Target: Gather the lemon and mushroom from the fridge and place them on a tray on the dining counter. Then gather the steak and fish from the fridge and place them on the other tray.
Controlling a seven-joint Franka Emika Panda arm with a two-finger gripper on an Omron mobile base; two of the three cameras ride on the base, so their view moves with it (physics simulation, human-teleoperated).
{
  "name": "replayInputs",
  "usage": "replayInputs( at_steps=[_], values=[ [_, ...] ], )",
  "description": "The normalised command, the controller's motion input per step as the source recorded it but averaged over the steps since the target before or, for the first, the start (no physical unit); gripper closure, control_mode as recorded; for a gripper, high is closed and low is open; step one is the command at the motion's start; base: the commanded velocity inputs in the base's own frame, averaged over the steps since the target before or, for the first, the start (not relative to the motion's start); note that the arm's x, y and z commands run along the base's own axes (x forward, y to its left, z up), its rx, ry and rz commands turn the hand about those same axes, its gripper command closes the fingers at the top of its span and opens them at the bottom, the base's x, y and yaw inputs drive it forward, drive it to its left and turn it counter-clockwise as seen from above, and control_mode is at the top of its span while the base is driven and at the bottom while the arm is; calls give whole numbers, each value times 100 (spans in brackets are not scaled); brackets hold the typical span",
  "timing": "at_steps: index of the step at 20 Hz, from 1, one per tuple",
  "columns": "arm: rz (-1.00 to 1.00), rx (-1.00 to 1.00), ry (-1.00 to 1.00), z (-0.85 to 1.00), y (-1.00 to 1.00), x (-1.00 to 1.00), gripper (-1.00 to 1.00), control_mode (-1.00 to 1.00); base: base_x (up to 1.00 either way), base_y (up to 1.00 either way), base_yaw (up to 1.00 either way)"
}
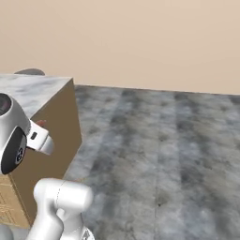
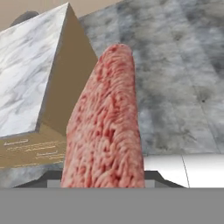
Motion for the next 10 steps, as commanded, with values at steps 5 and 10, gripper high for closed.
replayInputs(
  at_steps=[5,10],
  values=[
    [0,0,0,0,0,0,100,100,100,-51,1],
    [0,0,0,0,0,0,100,100,100,-24,7]
  ],
)
